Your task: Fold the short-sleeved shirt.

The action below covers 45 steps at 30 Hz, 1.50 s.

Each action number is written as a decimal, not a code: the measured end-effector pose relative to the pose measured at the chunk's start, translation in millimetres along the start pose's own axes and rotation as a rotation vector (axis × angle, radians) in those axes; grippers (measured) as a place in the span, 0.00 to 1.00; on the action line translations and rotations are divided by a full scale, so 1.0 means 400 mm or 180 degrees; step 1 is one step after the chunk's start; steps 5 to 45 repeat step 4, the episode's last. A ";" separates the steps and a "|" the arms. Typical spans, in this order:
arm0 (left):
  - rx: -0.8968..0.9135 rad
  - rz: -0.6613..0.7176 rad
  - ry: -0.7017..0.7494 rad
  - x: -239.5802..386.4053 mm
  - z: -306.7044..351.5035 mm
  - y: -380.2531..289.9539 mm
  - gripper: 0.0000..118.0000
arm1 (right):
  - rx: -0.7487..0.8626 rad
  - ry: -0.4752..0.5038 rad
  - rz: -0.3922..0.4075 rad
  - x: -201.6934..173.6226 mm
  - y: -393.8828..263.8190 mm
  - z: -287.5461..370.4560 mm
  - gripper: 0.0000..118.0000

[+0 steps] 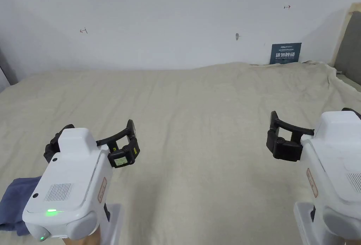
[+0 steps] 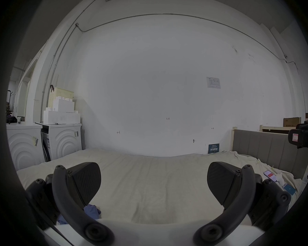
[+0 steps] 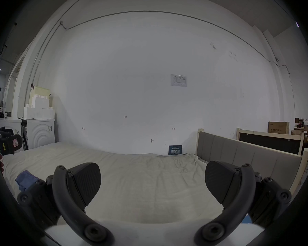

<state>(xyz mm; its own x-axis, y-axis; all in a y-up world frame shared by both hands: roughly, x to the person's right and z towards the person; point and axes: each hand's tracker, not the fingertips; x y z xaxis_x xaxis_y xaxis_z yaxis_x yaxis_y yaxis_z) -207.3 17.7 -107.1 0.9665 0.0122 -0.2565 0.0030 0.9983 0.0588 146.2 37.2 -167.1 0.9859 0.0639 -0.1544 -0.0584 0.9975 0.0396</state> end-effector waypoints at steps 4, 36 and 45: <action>0.0002 0.0001 -0.0006 0.000 0.000 -0.001 1.00 | 0.0003 -0.0007 -0.0005 -0.003 0.004 0.003 0.98; 0.0002 0.0001 -0.0006 0.000 0.000 -0.001 1.00 | 0.0003 -0.0007 -0.0005 -0.003 0.004 0.003 0.98; 0.0002 0.0001 -0.0006 0.000 0.000 -0.001 1.00 | 0.0003 -0.0007 -0.0005 -0.003 0.004 0.003 0.98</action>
